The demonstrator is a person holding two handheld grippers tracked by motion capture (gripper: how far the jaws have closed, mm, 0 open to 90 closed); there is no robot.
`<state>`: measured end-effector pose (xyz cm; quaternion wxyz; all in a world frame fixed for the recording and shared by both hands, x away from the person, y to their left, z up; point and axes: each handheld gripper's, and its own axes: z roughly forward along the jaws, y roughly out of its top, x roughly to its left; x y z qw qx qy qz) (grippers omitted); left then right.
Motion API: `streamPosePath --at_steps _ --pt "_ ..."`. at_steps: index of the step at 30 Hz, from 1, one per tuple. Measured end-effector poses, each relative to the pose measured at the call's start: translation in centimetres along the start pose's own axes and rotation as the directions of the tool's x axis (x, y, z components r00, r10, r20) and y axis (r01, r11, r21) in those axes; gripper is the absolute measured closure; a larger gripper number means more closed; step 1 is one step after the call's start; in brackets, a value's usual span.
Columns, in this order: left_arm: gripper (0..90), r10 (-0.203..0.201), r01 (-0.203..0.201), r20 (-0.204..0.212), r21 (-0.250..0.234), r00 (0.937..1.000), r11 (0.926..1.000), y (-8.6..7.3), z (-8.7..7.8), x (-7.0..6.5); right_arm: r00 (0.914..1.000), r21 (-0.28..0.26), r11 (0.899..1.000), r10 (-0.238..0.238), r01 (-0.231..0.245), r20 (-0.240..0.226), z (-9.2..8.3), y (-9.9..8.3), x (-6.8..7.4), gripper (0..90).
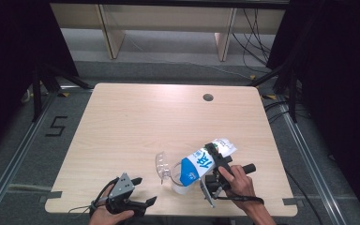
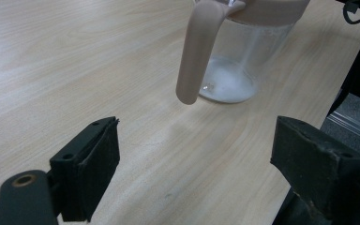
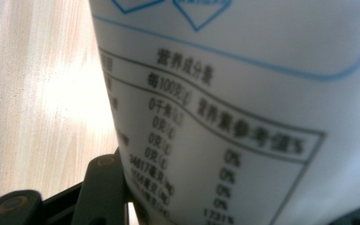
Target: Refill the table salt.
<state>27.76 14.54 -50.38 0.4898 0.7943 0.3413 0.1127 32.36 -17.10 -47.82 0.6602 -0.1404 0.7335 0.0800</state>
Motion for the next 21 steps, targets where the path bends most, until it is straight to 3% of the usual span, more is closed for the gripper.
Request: streamPosePath --at_steps 6,10,12,13,14,18,19,21 --pt "15.1 0.002 -0.002 0.000 0.000 1.0000 1.0000 0.00 -0.02 0.00 0.9999 0.000 1.000 -0.010 0.010 -0.008 -0.01 0.00 0.01 49.7" --pt "15.1 -0.003 0.003 -0.007 -0.004 1.0000 1.0000 0.01 -0.02 -0.07 0.9999 -0.015 1.000 0.001 -0.001 0.016 0.08 -0.05 0.09 49.7" --pt "15.1 -0.002 0.002 -0.001 -0.006 1.0000 1.0000 0.00 0.00 -0.04 0.9999 -0.007 1.000 -0.016 0.016 0.005 0.04 -0.01 -0.10 49.7" --pt "15.1 0.001 -0.001 0.000 -0.002 1.0000 1.0000 0.01 -0.03 -0.01 0.9980 -0.027 0.998 -0.058 0.059 0.024 0.16 -0.01 -0.44 49.7" --pt "15.1 -0.002 0.002 0.000 -0.005 1.0000 1.0000 0.01 -0.01 -0.03 0.9979 -0.027 0.998 -0.061 0.061 0.023 0.17 -0.03 -0.44 49.7" --pt "15.1 -0.003 0.003 0.000 -0.006 1.0000 1.0000 0.01 0.02 -0.04 0.9977 -0.026 0.998 -0.064 0.065 0.021 0.17 -0.02 -0.39 49.7" --pt "15.1 0.003 -0.003 0.000 0.000 1.0000 1.0000 0.01 -0.02 0.00 0.9997 -0.010 1.000 -0.021 0.021 0.010 0.06 -0.04 -0.09 49.7" --pt "15.1 0.002 -0.002 0.000 0.000 1.0000 1.0000 0.01 -0.01 0.00 0.9994 -0.001 0.999 -0.034 0.034 0.000 0.01 0.01 -0.23 49.9"
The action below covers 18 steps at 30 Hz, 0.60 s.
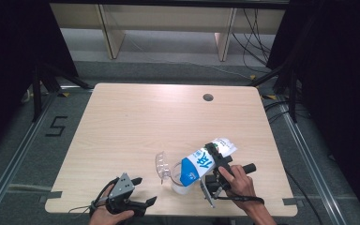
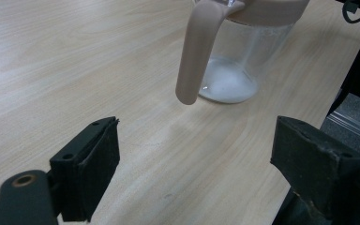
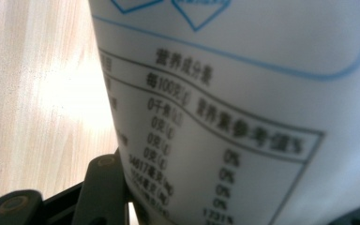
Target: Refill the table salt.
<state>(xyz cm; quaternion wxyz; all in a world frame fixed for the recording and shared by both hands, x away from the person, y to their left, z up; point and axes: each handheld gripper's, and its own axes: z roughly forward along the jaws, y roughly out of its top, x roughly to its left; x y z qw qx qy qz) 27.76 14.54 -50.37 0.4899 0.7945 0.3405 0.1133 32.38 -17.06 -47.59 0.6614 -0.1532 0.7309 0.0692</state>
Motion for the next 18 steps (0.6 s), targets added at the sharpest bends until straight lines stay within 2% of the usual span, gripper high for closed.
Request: streamPosePath --at_steps 1,3,4,7,9,11,14,18 --pt "15.0 0.000 0.000 0.000 0.000 1.0000 1.0000 0.00 0.00 0.00 0.9997 -0.018 1.000 0.010 -0.010 0.022 0.12 -0.05 0.15 49.9" --pt "15.0 0.001 -0.001 -0.002 0.000 1.0000 1.0000 0.00 -0.01 0.00 0.9993 -0.007 0.999 0.033 -0.033 0.020 0.04 -0.05 0.35 49.9" --pt "15.1 0.001 -0.001 0.000 0.001 1.0000 1.0000 0.00 0.00 0.01 0.9997 -0.003 1.000 0.021 -0.021 0.013 0.01 -0.04 0.20 49.9" --pt "15.1 0.000 0.000 0.000 0.000 1.0000 1.0000 0.00 0.01 0.00 0.9995 0.012 0.999 0.031 -0.031 0.002 -0.09 -0.03 0.26 49.9" --pt "15.1 -0.001 0.001 0.000 0.001 1.0000 1.0000 0.00 0.01 0.01 0.9999 -0.006 1.000 0.009 -0.009 0.009 0.03 -0.03 0.12 49.9" --pt "15.1 -0.002 0.002 0.000 0.001 1.0000 1.0000 -0.01 0.01 0.00 0.9995 0.002 1.000 0.029 -0.029 0.010 -0.02 -0.04 0.29 49.9" --pt "15.1 -0.002 0.002 0.000 0.000 1.0000 1.0000 -0.01 0.01 0.00 0.9999 -0.004 1.000 0.007 -0.007 0.009 0.02 -0.03 0.18 49.9" --pt "15.1 -0.001 0.001 0.001 0.001 1.0000 1.0000 0.00 0.01 -0.01 0.9999 -0.002 1.000 0.012 -0.012 0.009 0.02 -0.02 0.19 50.0"
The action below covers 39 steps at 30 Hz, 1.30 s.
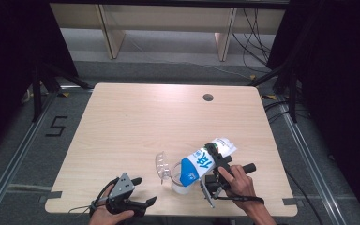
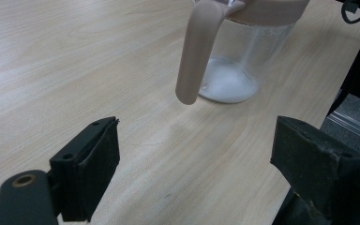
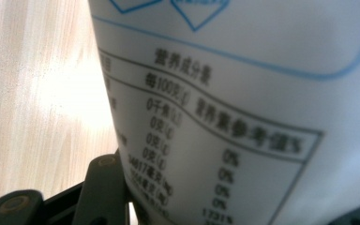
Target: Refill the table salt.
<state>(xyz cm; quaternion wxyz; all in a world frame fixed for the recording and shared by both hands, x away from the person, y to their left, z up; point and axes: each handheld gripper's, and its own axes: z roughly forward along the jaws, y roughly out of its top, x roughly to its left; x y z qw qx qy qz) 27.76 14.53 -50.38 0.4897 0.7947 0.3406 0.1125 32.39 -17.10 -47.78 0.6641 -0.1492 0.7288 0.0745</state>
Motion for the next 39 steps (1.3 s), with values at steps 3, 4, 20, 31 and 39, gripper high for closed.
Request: streamPosePath --at_steps 3,4,20,31,39 --pt "15.1 0.000 0.000 0.000 0.000 1.0000 1.0000 0.00 0.00 0.01 1.0000 0.001 1.000 -0.002 0.002 0.002 0.00 0.01 -0.01 50.0" --pt "15.1 0.000 0.000 -0.001 -0.001 1.0000 1.0000 0.00 0.00 0.01 1.0000 0.000 1.000 -0.003 0.003 0.002 0.00 0.01 -0.02 50.0" --pt "15.0 -0.004 0.004 -0.003 -0.004 1.0000 1.0000 0.00 0.00 -0.03 0.9996 0.004 1.000 -0.029 0.029 0.005 -0.05 0.09 -0.24 50.3" --pt "15.1 0.000 0.000 -0.001 -0.001 1.0000 1.0000 0.00 -0.01 0.01 0.9970 -0.015 0.997 -0.073 0.074 0.026 -0.02 0.13 -0.50 50.5" --pt "15.1 0.022 -0.022 -0.009 0.010 0.9997 0.9997 0.09 -0.12 0.04 0.9983 -0.007 0.998 -0.058 0.058 0.011 -0.13 0.06 -0.33 50.7"
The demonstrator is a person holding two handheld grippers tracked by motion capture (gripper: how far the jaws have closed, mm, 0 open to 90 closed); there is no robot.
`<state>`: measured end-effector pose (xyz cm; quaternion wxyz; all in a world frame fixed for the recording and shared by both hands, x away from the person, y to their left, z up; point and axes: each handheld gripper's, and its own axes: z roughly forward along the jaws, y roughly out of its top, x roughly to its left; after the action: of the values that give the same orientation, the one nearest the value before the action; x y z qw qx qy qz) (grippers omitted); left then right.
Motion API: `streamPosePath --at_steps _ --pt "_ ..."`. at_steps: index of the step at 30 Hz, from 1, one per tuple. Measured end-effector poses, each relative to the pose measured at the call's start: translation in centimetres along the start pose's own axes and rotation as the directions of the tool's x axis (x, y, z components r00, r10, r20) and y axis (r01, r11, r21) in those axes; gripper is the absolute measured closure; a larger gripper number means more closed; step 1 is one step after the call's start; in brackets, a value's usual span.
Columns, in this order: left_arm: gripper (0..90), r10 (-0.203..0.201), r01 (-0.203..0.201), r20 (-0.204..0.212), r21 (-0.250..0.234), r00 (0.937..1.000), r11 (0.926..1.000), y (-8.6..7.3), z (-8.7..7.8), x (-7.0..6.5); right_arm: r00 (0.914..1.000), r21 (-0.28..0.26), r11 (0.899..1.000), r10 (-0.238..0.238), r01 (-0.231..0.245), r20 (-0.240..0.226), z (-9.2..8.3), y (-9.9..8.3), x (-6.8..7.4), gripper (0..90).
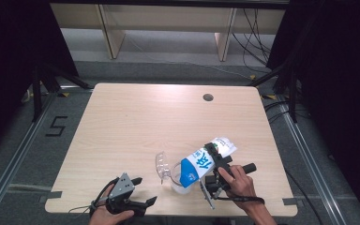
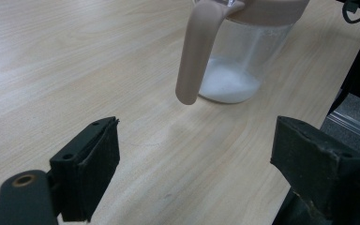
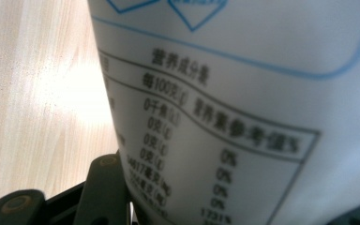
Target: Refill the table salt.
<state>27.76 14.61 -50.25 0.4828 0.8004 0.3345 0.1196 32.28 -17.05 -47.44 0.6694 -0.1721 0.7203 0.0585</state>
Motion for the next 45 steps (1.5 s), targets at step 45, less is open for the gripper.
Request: streamPosePath --at_steps 45 --pt "15.1 -0.016 0.016 0.007 0.001 0.9998 0.9999 -0.05 -0.01 0.07 0.9993 -0.017 1.000 -0.014 0.014 0.035 -0.05 0.16 -0.05 51.4"
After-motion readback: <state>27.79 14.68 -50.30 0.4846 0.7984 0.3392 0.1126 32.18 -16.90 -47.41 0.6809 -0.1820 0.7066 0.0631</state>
